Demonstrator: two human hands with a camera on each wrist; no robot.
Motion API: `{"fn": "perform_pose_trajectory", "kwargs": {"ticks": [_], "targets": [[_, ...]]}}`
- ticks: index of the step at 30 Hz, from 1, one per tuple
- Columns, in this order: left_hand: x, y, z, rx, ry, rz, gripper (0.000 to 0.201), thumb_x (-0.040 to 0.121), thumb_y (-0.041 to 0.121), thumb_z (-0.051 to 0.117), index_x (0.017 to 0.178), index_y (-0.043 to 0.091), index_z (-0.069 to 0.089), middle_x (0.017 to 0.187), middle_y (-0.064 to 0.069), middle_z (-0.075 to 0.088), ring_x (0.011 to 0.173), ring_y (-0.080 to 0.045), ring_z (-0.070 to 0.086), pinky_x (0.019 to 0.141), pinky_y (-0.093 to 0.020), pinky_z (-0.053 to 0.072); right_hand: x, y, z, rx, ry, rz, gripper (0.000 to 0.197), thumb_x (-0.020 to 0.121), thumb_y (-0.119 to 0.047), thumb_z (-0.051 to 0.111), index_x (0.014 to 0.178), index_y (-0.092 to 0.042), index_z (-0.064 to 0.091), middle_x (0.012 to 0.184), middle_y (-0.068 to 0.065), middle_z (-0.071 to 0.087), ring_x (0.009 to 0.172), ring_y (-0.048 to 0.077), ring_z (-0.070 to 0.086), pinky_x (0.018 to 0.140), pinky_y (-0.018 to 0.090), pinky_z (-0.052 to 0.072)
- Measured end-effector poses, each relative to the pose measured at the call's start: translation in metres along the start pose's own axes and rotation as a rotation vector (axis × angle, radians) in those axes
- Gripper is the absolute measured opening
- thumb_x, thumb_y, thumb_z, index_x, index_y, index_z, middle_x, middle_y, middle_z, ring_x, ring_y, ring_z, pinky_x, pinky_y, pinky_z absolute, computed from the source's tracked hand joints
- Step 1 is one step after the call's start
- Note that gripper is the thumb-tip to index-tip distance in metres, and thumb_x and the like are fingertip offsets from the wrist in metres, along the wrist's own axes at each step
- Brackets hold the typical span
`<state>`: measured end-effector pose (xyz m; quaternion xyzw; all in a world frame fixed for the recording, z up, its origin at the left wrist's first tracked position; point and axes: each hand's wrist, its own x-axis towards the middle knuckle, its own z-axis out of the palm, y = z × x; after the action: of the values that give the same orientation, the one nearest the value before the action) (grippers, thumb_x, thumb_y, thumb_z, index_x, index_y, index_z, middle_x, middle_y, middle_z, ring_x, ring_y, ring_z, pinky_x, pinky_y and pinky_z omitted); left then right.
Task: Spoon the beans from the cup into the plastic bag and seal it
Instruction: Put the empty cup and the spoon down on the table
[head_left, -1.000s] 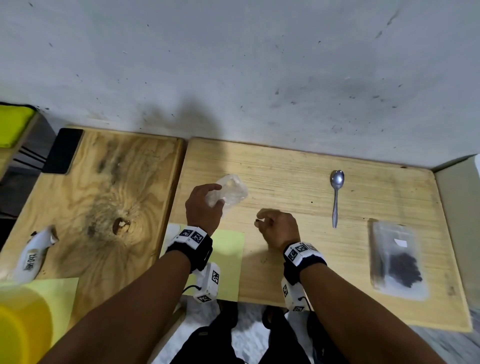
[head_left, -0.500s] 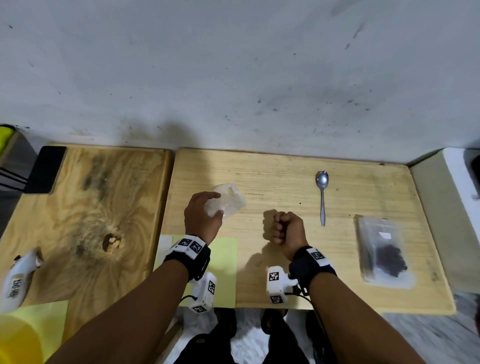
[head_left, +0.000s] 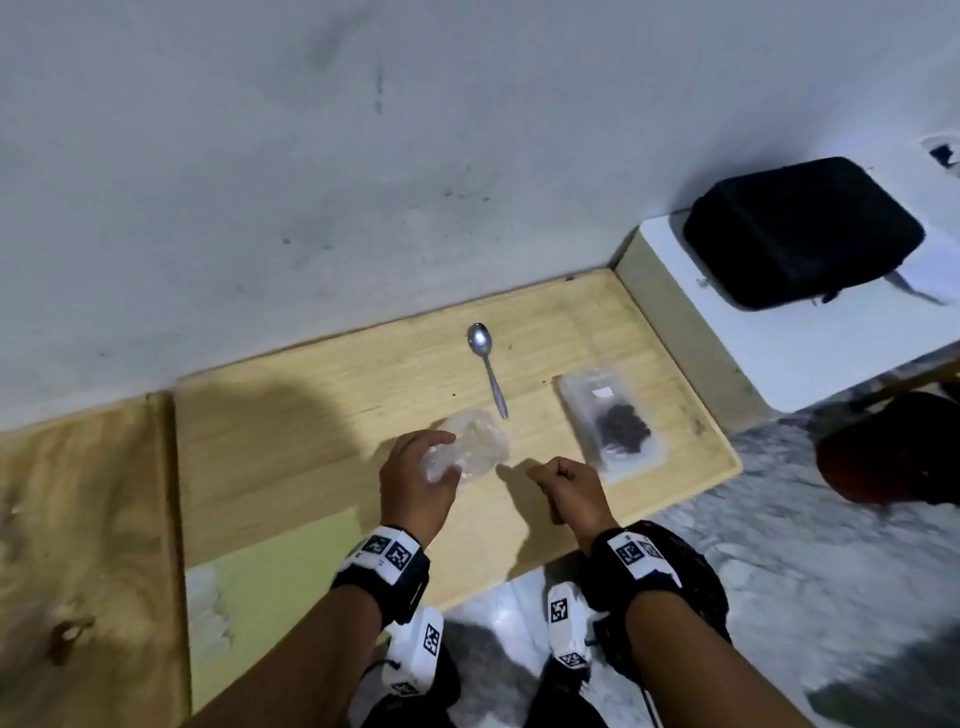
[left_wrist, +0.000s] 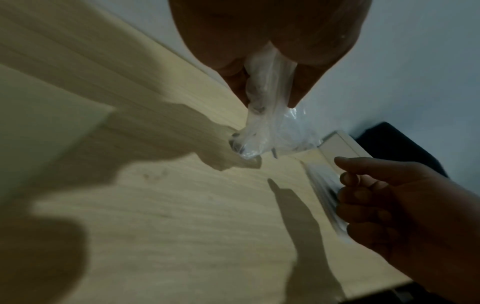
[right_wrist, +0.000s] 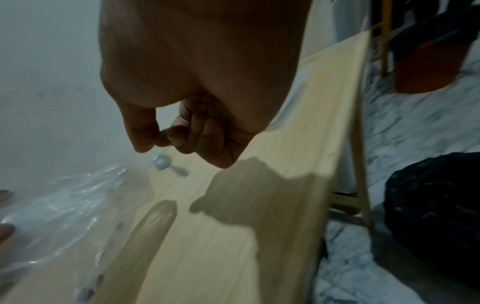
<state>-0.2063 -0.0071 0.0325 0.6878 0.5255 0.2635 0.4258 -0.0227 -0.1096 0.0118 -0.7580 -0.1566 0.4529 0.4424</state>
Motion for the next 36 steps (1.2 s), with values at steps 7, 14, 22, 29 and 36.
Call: {"fn": "perform_pose_trajectory", "kwargs": {"ticks": [7, 14, 22, 29, 36], "targets": [[-0.051, 0.061, 0.109, -0.114, -0.178, 0.179, 0.034, 0.069, -0.003, 0.078, 0.093, 0.020, 0.071, 0.100, 0.016, 0.063, 0.099, -0.007, 0.060, 0.089, -0.018, 0.047, -0.043, 0.071, -0.142, 0.069, 0.204, -0.005, 0.029, 0.080, -0.011, 0.079, 0.064, -0.012, 0.055, 0.061, 0.008, 0.054, 0.059, 0.018, 0.051, 0.065, 0.032, 0.043], [-0.114, 0.102, 0.230, 0.061, -0.442, 0.309, 0.034, 0.065, 0.005, 0.080, 0.094, 0.020, 0.071, 0.097, 0.008, 0.066, 0.095, -0.014, 0.062, 0.088, -0.021, 0.045, -0.081, 0.156, -0.256, 0.107, 0.305, 0.071, 0.025, 0.079, -0.005, 0.080, 0.062, -0.011, 0.064, 0.058, -0.002, 0.064, 0.056, 0.011, 0.059, 0.059, 0.019, 0.048], [-0.155, 0.104, 0.332, 0.177, -0.704, -0.020, 0.032, 0.074, 0.016, 0.079, 0.101, 0.026, 0.066, 0.117, 0.000, 0.062, 0.111, -0.020, 0.057, 0.086, -0.023, 0.041, -0.075, 0.235, -0.326, 0.169, 0.272, 0.198, 0.012, 0.076, -0.008, 0.084, 0.076, -0.006, 0.072, 0.067, 0.004, 0.061, 0.069, 0.017, 0.058, 0.066, 0.026, 0.048], [-0.139, 0.075, 0.380, 0.280, -0.734, -0.152, 0.032, 0.083, 0.012, 0.073, 0.113, 0.011, 0.062, 0.127, -0.011, 0.060, 0.120, -0.026, 0.053, 0.085, -0.022, 0.034, -0.022, 0.286, -0.338, 0.279, 0.282, 0.336, 0.015, 0.075, -0.002, 0.083, 0.074, -0.012, 0.071, 0.069, 0.000, 0.061, 0.066, 0.014, 0.057, 0.063, 0.026, 0.049], [-0.120, 0.032, 0.412, 0.342, -0.694, -0.230, 0.031, 0.078, 0.018, 0.078, 0.103, 0.024, 0.062, 0.125, -0.007, 0.063, 0.119, -0.027, 0.055, 0.092, -0.030, 0.041, 0.033, 0.338, -0.332, 0.399, 0.277, 0.547, 0.018, 0.074, 0.000, 0.080, 0.078, -0.016, 0.074, 0.076, 0.002, 0.071, 0.069, 0.015, 0.063, 0.057, 0.025, 0.048]]}}
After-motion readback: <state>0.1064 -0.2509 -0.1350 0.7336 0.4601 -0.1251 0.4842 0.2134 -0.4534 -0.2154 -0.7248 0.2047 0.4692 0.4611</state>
